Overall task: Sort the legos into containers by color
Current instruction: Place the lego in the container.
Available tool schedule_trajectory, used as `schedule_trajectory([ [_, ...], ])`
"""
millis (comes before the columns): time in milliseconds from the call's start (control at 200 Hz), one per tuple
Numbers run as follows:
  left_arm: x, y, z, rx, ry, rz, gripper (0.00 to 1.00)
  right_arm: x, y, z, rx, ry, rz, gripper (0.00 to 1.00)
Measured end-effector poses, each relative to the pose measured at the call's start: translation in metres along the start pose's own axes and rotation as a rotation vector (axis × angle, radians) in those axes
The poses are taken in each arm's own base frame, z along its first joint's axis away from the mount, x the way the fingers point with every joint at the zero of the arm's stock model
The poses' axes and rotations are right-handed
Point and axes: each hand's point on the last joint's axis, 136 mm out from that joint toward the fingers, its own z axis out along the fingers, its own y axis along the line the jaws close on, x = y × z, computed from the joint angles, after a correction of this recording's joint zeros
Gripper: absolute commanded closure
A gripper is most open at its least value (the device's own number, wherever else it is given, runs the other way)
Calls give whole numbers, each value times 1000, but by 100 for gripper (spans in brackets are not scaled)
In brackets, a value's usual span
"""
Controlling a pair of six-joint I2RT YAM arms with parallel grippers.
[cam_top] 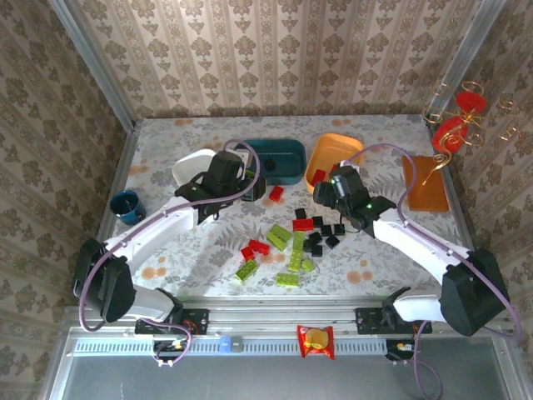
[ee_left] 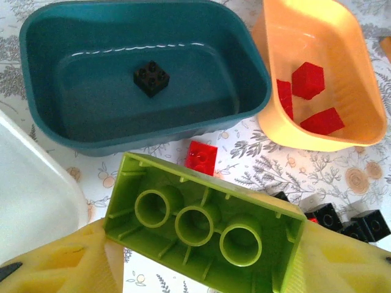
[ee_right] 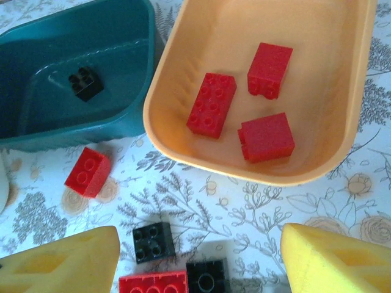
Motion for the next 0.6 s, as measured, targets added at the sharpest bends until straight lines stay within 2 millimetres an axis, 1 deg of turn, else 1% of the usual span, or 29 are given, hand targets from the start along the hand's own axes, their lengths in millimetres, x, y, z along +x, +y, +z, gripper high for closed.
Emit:
schedule_trajectory([
  [155,1,-1,-2,10,-5,-2,49,12,0,-3,-17,27,-13,28],
  [285,6,1,-8,10,-5,-3,49,13,0,-3,-21,33,-25,28],
  [390,6,4,-8,5,-3,-7,49,14,0,0,-14,44,-43,28],
  [485,4,15,-1,-9,0,-29,50,13,3,5,-7,56,-58,28],
  [600,5,33,10,-49,9,-54,50,6,8,8,-9,54,-75,28],
])
